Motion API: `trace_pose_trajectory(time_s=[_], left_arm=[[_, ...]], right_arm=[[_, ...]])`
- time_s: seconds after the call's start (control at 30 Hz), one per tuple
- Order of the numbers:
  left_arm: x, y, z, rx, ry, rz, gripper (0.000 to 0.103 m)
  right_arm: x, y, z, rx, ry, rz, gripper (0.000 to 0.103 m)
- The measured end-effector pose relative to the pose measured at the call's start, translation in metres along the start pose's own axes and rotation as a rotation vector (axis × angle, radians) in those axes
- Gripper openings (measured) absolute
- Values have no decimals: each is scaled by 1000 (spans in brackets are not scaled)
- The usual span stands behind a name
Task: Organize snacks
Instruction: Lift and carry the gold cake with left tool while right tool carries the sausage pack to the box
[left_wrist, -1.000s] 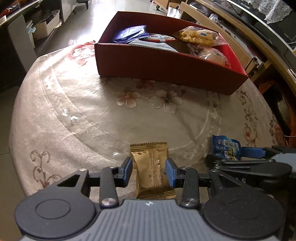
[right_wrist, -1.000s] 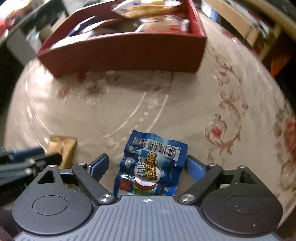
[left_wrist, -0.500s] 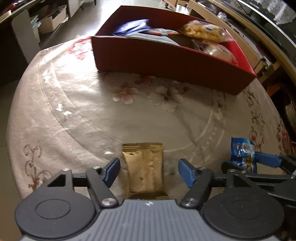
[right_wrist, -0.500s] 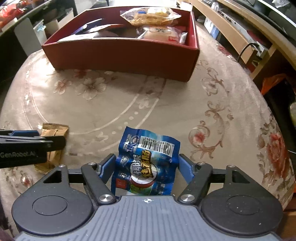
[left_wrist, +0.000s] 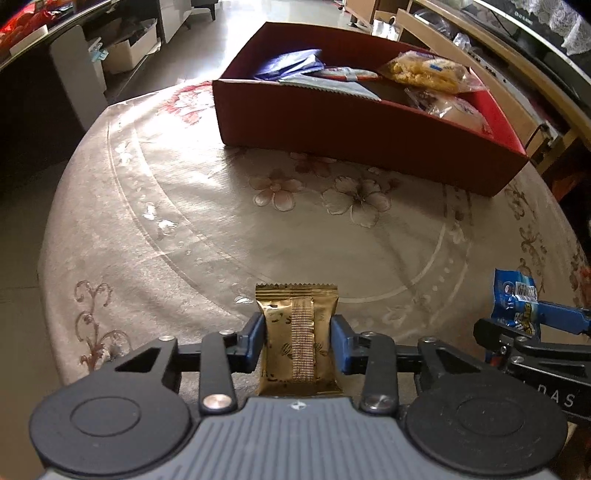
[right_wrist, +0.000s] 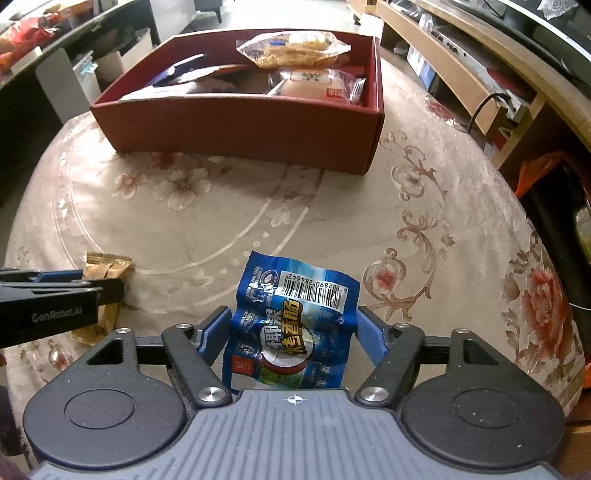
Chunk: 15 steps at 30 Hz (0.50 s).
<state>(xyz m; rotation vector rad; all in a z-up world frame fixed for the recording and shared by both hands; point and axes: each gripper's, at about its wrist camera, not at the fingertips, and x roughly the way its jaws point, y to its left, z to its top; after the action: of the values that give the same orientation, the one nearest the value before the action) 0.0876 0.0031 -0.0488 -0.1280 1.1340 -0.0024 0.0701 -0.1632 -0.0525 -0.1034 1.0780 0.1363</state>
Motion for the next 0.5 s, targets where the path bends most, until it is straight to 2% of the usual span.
trace_pose_trajectory(time_s=[0.5], left_arm=[[-20, -1, 1, 3, -75, -12, 39]], right_arm=[[-11, 0, 2, 1, -42, 11, 77]])
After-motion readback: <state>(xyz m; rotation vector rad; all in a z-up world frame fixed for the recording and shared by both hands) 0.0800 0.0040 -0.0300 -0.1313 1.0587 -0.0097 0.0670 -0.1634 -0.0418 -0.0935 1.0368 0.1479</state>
